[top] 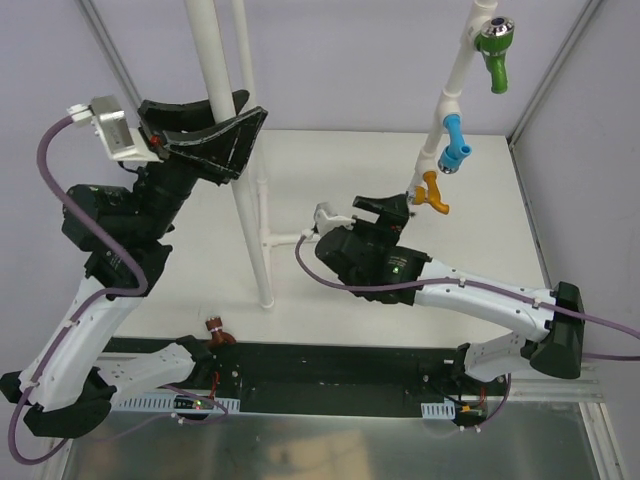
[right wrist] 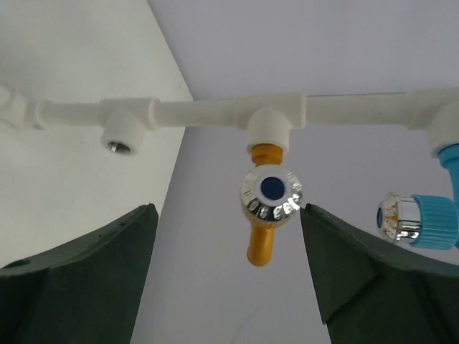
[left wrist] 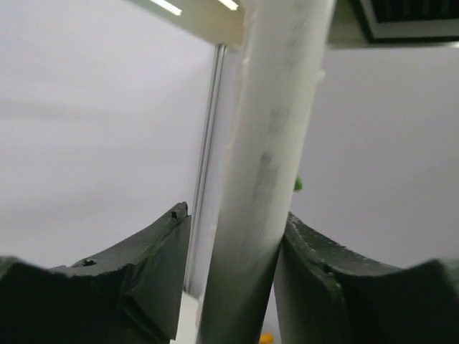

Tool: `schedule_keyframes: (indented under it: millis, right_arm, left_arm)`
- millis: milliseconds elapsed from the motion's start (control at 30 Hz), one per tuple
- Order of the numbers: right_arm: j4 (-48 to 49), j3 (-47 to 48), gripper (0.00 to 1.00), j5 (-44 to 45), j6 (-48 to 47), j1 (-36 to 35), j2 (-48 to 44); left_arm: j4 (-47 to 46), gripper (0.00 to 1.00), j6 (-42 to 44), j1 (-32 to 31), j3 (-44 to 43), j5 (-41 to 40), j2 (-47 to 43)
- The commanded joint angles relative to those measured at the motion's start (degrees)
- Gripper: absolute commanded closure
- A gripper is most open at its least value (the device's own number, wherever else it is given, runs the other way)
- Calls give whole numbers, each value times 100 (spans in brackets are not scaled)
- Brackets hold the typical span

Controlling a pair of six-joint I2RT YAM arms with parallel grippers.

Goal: Install the water faucets
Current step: Adjust the adaptor at the center of the board.

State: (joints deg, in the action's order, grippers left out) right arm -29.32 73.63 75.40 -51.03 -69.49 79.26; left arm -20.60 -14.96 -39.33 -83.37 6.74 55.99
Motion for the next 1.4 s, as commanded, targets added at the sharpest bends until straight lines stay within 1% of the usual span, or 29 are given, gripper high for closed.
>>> schedule_keyframes:
  millis: [0,33,67,167,200,333,467,500,600,667,767,967,1033,1133,1267,1367]
  right_arm:
    - [-276,-409,12,-7463,-30,15,-183]
    - [-267,-532,12,-2762,5051,15,-235]
    - [-215,-673,13,-2784,7538,15,-288]
    - [13,-1059,13,-2995,7660,15,-517]
    - [58,-1156,13,-3013,7660,6,-596]
    - [23,-1272,13,-3022,7722,6,-702]
    - [49,-1123,13,-2969,7511,23,-833]
    - [23,-1070,13,-2952,7467,15,-860]
    - [-30,-999,13,-2908,7493,15,-948]
    - [14,-1095,13,-2934,7537,24,-1027]
    - [58,-1219,13,-2952,7581,24,-1080]
    - [163,-1298,13,-2987,7520,6,-1097]
    - [207,-1324,13,-2987,7502,24,-1106]
    - [269,-1421,12,-3031,7519,15,-1167]
    - [401,-1631,13,-3197,7590,6,-1317]
    - [480,-1798,13,-3198,7695,15,-1431]
  left_arm:
    - [1840,45,-815,312,541,-130,528]
    - [1892,39,-807,321,541,-129,475]
    - [1945,34,-781,330,541,-121,422]
    - [2034,24,-754,356,541,-86,247]
    - [2208,21,-719,365,541,-112,168]
    - [2350,17,-666,365,594,-173,-52]
    - [2385,17,-622,373,621,-270,-123]
    - [2394,18,-613,365,647,-287,-140]
    - [2385,26,-596,374,743,-393,-202]
    - [2377,28,-604,374,805,-384,-228]
    - [2376,26,-622,374,884,-375,-246]
    - [2376,28,-613,374,1042,-367,-325]
    - [2385,23,-613,374,1130,-375,-413]
    - [2517,22,-578,374,1227,-428,-597]
    - [2701,30,-578,374,1429,-393,-861]
    - [2710,36,-753,374,1666,-305,-923]
